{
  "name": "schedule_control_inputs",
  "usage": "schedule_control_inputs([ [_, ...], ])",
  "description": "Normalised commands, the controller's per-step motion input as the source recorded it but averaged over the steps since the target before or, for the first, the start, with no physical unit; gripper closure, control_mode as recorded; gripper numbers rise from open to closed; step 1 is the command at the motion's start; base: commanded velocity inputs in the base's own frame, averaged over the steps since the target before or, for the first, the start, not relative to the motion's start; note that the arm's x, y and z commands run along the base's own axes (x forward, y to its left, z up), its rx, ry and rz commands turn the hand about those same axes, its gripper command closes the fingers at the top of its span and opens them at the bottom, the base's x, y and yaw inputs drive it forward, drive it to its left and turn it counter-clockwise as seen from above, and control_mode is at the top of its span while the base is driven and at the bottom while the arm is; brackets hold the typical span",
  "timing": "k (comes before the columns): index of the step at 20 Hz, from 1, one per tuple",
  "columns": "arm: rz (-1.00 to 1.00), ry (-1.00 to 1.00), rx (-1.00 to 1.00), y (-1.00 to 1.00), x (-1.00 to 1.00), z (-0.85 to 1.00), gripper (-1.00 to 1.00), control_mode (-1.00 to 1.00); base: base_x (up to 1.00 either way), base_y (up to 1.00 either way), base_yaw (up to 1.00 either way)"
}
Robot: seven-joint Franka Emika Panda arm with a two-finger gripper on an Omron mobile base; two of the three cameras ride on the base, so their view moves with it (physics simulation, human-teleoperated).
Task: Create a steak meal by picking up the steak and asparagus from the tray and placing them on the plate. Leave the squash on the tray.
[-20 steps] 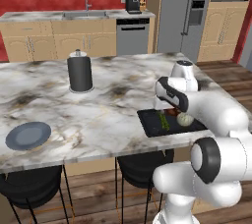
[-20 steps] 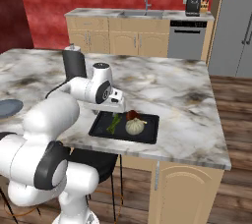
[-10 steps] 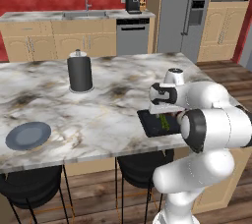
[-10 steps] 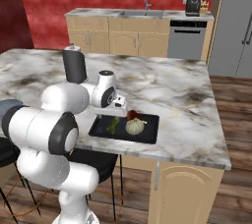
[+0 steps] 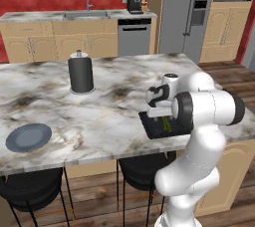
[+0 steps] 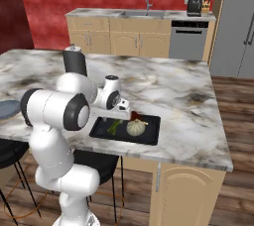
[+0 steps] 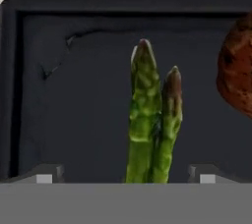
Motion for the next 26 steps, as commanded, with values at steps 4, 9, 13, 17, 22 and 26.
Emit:
schedule_control_inputs([
  [4,-0.01,0.02,0.0,0.0,0.36,-0.4,-1.0,-1.0,0.0,0.0,0.0],
  [9,-0.01,0.0,0.0,0.0,0.28,-0.41,-1.0,-1.0,0.0,0.0,0.0],
  [13,0.0,0.0,0.0,-0.04,0.16,-0.55,-1.0,-1.0,0.0,0.0,0.0],
  [17,0.0,-0.01,0.0,0.0,0.01,-0.54,1.0,-1.0,0.0,0.0,0.0],
  [22,0.0,-0.08,0.0,0.01,-0.01,-0.1,1.0,-1.0,0.0,0.0,0.0],
  [26,0.06,-0.09,0.0,0.12,-0.24,0.24,1.0,-1.0,0.0,0.0,0.0],
])
